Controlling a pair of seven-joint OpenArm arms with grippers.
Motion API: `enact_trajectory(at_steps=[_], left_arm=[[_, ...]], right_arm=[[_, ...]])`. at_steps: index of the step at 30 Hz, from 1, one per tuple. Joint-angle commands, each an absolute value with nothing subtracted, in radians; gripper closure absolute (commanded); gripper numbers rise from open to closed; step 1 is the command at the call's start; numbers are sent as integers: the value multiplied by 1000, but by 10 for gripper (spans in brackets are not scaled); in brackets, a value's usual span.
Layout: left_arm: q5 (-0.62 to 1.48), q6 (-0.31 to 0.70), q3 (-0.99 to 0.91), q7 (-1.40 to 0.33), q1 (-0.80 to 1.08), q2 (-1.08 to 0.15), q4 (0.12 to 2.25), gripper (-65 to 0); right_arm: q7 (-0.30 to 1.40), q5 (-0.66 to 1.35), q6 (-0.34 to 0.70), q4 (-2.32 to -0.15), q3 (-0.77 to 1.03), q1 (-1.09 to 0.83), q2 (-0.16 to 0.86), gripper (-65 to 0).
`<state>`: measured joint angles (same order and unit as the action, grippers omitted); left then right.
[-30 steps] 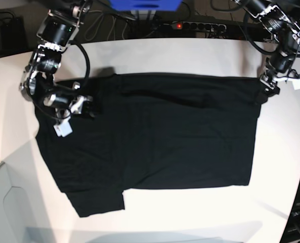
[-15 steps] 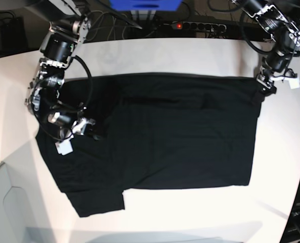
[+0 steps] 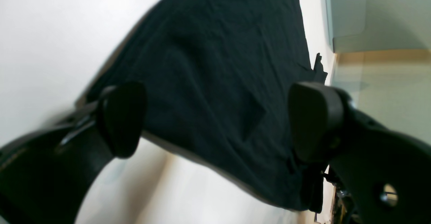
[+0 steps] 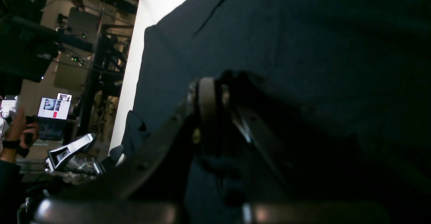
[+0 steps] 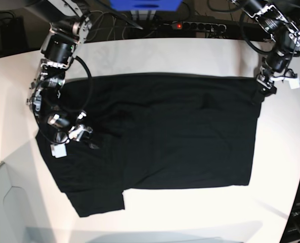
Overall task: Fold the T-shirt properly
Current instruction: 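Reach the right gripper to the sleeve side and grasp the shirt edge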
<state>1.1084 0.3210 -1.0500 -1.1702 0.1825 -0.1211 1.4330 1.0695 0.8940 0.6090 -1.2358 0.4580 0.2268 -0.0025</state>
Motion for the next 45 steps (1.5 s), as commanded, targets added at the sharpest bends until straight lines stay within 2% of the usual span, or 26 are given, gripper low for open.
enact_trajectory(at_steps=[1,13,19,25,33,39,43,44,45], left_arm=[[1133,323,-1053,-1161,177,-137,1446,-650],[1133,326,-1053,-1158,177,-137,1443,-650],[1133,328,-1053,-1161,177,-137,1443,-650],[1133,328,-1053,-1162,177,-137,1443,-650],[1133,329,-1053,-1162,177,-137,1442,-650],[1133,332,-1052,-1165,179,-137,1445,-650],[1144,332,-1052,-1194,194,-139,1454,-650],[1144,332,-1052,-1204,194,-140,1455,-643],[1144,332,-1053,-1205,197,-140,1463,-581]], right_arm=[[1049,923,608,-1250,458,248,-1,0],[1049,923,608,-1250,458,252,-39,-4],[1047,923,608,-1250,460,260,-41,-115],[1049,923,608,-1248,539,265,-42,-156],[1055,924,608,-1248,549,262,-42,-227],[1053,1001,610,-1256,547,223,-28,-198],[1050,1044,610,-1259,547,182,39,-151],[1050,1044,610,-1259,547,173,58,-136],[1050,1044,610,-1259,547,163,81,-122]])
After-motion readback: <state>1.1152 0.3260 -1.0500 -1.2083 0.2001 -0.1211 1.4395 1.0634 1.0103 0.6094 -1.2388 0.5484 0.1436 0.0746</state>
